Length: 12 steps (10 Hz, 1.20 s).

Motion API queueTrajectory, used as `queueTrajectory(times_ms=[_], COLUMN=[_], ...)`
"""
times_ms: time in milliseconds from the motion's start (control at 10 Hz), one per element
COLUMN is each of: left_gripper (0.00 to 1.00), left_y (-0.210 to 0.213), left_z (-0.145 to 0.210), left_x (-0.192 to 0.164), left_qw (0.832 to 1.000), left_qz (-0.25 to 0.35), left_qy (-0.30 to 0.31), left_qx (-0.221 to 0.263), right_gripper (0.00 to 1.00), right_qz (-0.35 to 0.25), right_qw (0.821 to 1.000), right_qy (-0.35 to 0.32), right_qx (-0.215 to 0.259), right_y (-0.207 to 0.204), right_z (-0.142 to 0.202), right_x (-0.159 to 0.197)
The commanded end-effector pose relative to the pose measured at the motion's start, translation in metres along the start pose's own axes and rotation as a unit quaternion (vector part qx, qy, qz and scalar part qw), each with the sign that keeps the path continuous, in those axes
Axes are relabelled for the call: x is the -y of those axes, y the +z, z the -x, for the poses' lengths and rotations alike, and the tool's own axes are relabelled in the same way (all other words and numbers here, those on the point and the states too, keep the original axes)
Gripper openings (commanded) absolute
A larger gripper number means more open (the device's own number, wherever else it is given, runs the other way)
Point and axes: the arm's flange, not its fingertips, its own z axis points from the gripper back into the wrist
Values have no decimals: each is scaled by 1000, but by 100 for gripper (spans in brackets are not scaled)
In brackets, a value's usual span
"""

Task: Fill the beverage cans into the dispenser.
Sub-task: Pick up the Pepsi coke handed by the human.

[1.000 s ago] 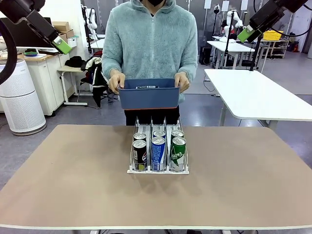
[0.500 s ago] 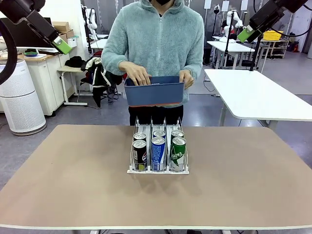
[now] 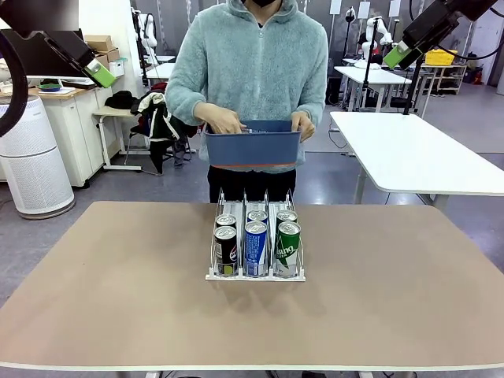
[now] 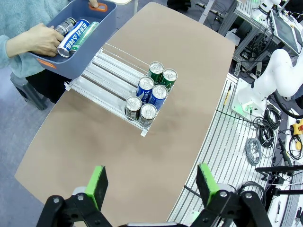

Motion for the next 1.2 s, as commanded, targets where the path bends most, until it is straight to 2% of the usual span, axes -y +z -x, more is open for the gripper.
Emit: queueTrajectory(times_ms=[0, 1100], left_gripper=[100, 100], left_y=[-1, -1], left_z=[0, 0], left_x=[-1, -1], left_qw=[1000, 1000], left_qz=[0, 0], left_qy=[1, 1], left_qx=[-1, -1], right_gripper=[100, 100], right_qz=[-1, -1], right_qw=[1000, 1000], right_qy=[-1, -1], right_qx=[-2, -2], right_y=[-1, -1], right_z=[1, 1], right_x=[1, 1])
